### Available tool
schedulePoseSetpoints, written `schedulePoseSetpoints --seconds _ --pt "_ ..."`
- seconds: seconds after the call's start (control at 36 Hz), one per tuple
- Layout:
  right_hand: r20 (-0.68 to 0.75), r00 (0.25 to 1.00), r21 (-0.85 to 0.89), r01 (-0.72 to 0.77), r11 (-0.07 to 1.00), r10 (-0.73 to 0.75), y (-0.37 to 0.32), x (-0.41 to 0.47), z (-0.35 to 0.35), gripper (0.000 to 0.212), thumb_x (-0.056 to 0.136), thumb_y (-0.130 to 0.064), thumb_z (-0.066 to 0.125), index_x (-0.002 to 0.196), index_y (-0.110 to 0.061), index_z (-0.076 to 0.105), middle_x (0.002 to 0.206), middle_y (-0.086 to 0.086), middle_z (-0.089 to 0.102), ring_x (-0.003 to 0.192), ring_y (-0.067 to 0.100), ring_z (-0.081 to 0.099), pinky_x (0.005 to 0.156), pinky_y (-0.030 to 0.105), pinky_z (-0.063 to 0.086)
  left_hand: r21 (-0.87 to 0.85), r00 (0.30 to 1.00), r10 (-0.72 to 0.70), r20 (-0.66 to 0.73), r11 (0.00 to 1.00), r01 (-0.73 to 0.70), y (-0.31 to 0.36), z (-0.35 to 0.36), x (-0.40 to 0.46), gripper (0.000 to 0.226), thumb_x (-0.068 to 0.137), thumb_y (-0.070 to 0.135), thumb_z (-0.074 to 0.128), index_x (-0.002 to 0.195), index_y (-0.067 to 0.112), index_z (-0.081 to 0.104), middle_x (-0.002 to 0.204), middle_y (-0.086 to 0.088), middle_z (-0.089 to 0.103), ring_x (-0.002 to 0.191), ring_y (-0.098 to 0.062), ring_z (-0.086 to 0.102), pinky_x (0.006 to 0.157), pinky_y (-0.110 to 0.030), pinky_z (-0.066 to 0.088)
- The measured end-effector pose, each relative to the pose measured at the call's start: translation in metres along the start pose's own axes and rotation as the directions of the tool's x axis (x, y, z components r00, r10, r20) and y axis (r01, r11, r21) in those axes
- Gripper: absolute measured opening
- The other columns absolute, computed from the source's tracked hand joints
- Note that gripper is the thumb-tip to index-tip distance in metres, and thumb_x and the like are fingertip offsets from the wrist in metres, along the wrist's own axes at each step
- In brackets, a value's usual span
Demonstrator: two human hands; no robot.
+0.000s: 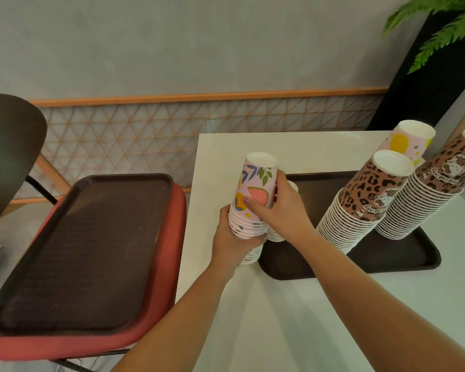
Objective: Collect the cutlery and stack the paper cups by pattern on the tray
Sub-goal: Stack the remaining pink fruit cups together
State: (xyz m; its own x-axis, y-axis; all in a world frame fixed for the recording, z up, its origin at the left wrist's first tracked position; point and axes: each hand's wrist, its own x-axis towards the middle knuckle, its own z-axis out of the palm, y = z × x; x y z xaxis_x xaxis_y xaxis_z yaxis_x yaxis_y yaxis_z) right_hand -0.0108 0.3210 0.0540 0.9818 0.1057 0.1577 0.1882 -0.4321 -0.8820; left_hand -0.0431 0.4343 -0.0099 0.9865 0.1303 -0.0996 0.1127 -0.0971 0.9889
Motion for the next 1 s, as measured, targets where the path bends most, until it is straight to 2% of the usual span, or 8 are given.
schedulePoseSetpoints --seconds 0.17,0.28,0.36,0.53,0.61,0.69,0.89,1.0 --pt "0.014 1.0 -0.007 0.001 1.0 -0.001 0.0 0.003 0.0 0.059 0.077 -0.035 0.071 0.126 -0.018 0.043 0.117 -0.007 0.057 0.101 0.005 0.052 0.082 0.018 0.045 0.01 1.0 0.006 -0.008 1.0 -0.006 0.002 0.0 0.001 0.08 0.059 0.017 0.088 0.122 0.031 0.039 0.118 0.006 0.058 0.107 -0.012 0.056 0.092 -0.031 0.051" --pt "-0.039 0.999 0.016 0.017 1.0 -0.017 -0.003 0.005 -0.002 0.052 0.078 -0.031 0.072 0.12 -0.016 0.045 0.107 -0.01 0.057 0.094 0.003 0.054 0.068 0.006 0.044 -0.012 1.0 0.018 0.001 1.0 -0.018 0.0 -0.002 0.002 0.079 0.059 0.012 0.087 0.121 0.03 0.041 0.116 0.009 0.059 0.107 -0.01 0.057 0.088 -0.025 0.05" --pt "-0.097 0.995 0.06 0.04 0.997 -0.034 -0.008 0.01 -0.006 0.044 0.078 -0.029 0.071 0.113 -0.018 0.046 0.101 -0.011 0.058 0.086 -0.006 0.056 0.067 0.002 0.046 -0.029 1.0 0.002 0.007 1.0 -0.001 -0.002 -0.003 0.002 0.077 0.059 0.009 0.087 0.118 0.03 0.042 0.11 0.013 0.06 0.104 -0.008 0.058 0.08 -0.017 0.05" --pt "-0.26 0.963 0.164 0.114 0.98 -0.068 -0.024 0.017 -0.021 0.033 0.082 -0.023 0.069 0.106 -0.019 0.046 0.093 -0.021 0.056 0.077 -0.02 0.055 0.063 0.004 0.045 0.005 1.0 -0.019 0.008 1.0 0.019 -0.008 -0.004 0.003 0.077 0.058 0.012 0.088 0.116 0.033 0.041 0.106 0.017 0.059 0.1 -0.005 0.058 0.078 -0.017 0.048" --pt "-0.422 0.905 0.222 0.167 0.961 -0.059 -0.03 0.022 -0.031 0.036 0.082 -0.024 0.069 0.109 -0.018 0.046 0.098 -0.018 0.059 0.085 -0.013 0.059 0.07 0.01 0.049 0.02 1.0 -0.021 0.001 1.0 0.021 -0.01 -0.005 0.004 0.078 0.058 0.013 0.088 0.117 0.034 0.039 0.105 0.017 0.058 0.099 -0.005 0.057 0.077 -0.016 0.048" --pt "-0.527 0.846 0.187 0.208 0.96 -0.081 -0.027 0.029 -0.04 0.044 0.082 -0.023 0.069 0.116 -0.009 0.045 0.105 -0.008 0.059 0.092 -0.007 0.058 0.073 0.011 0.048 0.018 1.0 -0.025 -0.009 1.0 0.025 -0.012 -0.006 0.004 0.078 0.06 0.013 0.087 0.117 0.034 0.039 0.109 0.013 0.058 0.103 -0.009 0.057 0.08 -0.019 0.048" --pt "-0.48 0.875 0.028 0.088 0.996 -0.064 0.017 0.027 -0.03 0.06 0.078 -0.023 0.073 0.126 -0.007 0.041 0.12 0.006 0.056 0.108 0.014 0.055 0.079 0.01 0.045 -0.004 0.999 -0.026 -0.027 1.0 0.026 -0.012 -0.007 0.005 0.078 0.058 0.011 0.087 0.116 0.033 0.041 0.108 0.013 0.059 0.104 -0.01 0.058 0.084 -0.026 0.05" --pt "-0.392 0.92 -0.021 -0.029 0.999 0.019 0.041 0.016 -0.016 0.068 0.076 -0.027 0.074 0.132 -0.009 0.039 0.127 0.007 0.052 0.116 0.019 0.051 0.094 0.031 0.046 -0.02 0.999 -0.027 -0.021 0.999 0.026 -0.009 -0.006 0.004 0.078 0.058 0.01 0.087 0.117 0.033 0.041 0.108 0.014 0.06 0.103 -0.009 0.058 0.081 -0.023 0.049"
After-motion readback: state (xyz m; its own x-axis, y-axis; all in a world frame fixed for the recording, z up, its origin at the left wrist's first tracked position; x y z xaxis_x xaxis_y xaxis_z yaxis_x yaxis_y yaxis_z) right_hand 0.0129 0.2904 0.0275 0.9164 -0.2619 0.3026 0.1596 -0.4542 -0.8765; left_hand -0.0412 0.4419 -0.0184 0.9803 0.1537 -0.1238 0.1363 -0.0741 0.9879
